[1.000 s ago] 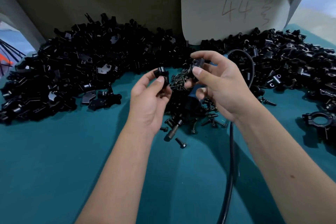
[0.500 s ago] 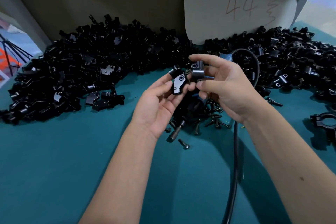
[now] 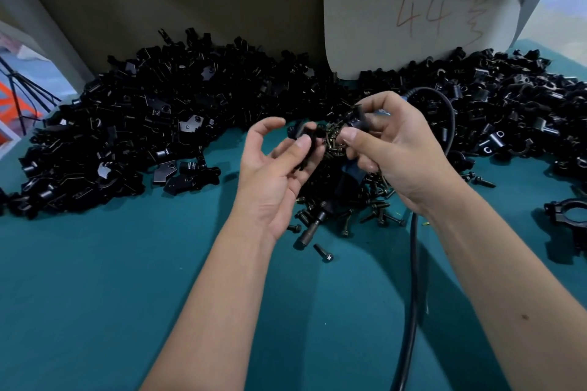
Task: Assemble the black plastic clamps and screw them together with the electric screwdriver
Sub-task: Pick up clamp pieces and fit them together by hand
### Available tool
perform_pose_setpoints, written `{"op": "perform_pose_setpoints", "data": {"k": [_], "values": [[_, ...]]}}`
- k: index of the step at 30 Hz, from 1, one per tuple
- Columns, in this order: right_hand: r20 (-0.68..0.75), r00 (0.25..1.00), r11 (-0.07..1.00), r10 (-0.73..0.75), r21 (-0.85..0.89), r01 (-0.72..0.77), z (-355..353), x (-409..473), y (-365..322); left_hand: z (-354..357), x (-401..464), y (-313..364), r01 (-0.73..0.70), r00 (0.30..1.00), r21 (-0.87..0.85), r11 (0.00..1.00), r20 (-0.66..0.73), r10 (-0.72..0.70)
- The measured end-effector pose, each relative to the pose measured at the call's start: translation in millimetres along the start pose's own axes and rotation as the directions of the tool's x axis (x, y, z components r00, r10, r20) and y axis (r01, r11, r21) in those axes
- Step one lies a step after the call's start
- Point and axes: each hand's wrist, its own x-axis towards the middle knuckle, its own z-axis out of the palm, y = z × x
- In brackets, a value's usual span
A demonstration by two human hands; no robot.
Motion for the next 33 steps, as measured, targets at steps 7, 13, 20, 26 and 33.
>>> {"op": "perform_pose_setpoints", "data": {"k": [7,13,20,26,33], "values": [[0.084,0.984,0.958,-0.156,-0.229,0.172,-4.9,3.1,-1.5,-0.3,0.5,-4.1,-0.300,0.954,0.443,0.845,0.136,0.267],[0.127,0.988,0.989,-0.086,-0.108,0.100,-4.9,0.5,-0.8,3.2,-1.2,-4.9,-0.241,0.969,0.364,0.900,0.144,0.201],[0.137,0.990,0.997,-0.039,-0.063,0.048,-9.9,-1.7,-5.9,2.4,-1.8,-2.0,-0.204,0.973,0.364,0.909,0.174,0.148],[0.120,0.992,0.990,0.037,-0.139,-0.020,-12.5,-2.4,-16.1,1.9,0.7,-6.8,-0.200,0.980,0.396,0.896,0.102,0.174],[0.156,0.720,0.403,0.676,-0.896,-0.184,-6.1,-10.7,-48.3,-5.5,4.2,-0.3,-0.131,0.976,0.344,0.930,-0.117,0.181]]}}
